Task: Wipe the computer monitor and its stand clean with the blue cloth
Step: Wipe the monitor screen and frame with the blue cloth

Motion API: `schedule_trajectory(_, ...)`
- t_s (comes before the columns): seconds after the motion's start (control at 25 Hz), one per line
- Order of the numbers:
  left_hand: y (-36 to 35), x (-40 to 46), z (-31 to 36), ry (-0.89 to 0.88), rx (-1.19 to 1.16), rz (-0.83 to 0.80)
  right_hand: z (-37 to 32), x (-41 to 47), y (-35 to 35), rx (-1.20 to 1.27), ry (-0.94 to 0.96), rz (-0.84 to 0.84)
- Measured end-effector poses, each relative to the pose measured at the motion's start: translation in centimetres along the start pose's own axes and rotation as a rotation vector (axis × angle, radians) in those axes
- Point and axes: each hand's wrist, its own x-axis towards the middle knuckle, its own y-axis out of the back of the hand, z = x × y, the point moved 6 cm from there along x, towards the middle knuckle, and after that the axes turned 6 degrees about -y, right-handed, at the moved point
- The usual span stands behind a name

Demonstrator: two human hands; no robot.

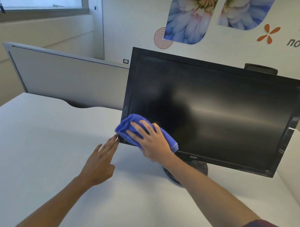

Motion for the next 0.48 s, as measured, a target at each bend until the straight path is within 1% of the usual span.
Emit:
schedule_trajectory(0.08, -0.1, -0.1, -0.1, 0.028, 0.001, -0.002, -1.3, -0.6, -0.4, 0.046, -0.045, -0.062)
schedule_trajectory(0.24, 0.0, 0.0, 0.2, 0.054, -0.013, 0.004, -3.7, -0.5, 0.0, 0.141, -0.218, -0.187)
schedule_trajectory(0.4, 0.3, 0.0, 0.9, 0.072, -0.062, 0.010, -5.4, 0.0, 0.9, 0.378, -0.434, -0.256)
schedule_trajectory(0.48, 0.2, 0.1, 0.8, 0.078, -0.060, 0.002, -5.6, 0.6, 1.4, 0.406, -0.505, -0.276)
